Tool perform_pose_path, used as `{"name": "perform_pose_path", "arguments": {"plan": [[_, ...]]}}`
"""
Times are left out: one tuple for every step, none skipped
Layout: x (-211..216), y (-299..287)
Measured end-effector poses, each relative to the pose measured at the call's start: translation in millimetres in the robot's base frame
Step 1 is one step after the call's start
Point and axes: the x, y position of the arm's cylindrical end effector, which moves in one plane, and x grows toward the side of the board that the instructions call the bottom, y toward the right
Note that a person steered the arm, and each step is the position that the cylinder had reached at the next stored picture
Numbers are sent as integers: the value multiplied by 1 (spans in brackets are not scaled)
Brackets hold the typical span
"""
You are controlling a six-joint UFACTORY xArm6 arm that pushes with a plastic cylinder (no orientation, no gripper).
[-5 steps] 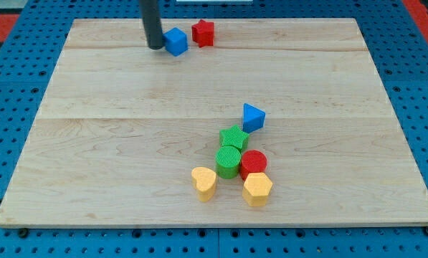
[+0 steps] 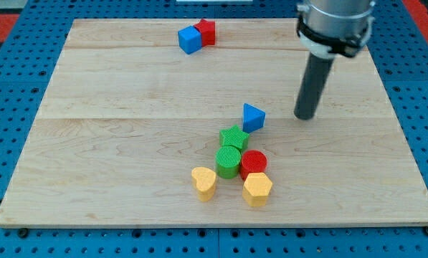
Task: Move the blue triangle into the bottom side of the blue cube
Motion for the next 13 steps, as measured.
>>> {"name": "perform_pose_path", "arguments": {"plan": [[23,-24],[32,-50],[4,-76],[-19,-80],[-44,-116],[-67,-157],[-100,-174],[-118,-185],[-52,-193],[-70,-235],[-85,-245],[-102,-238],[-114,-233]]}}
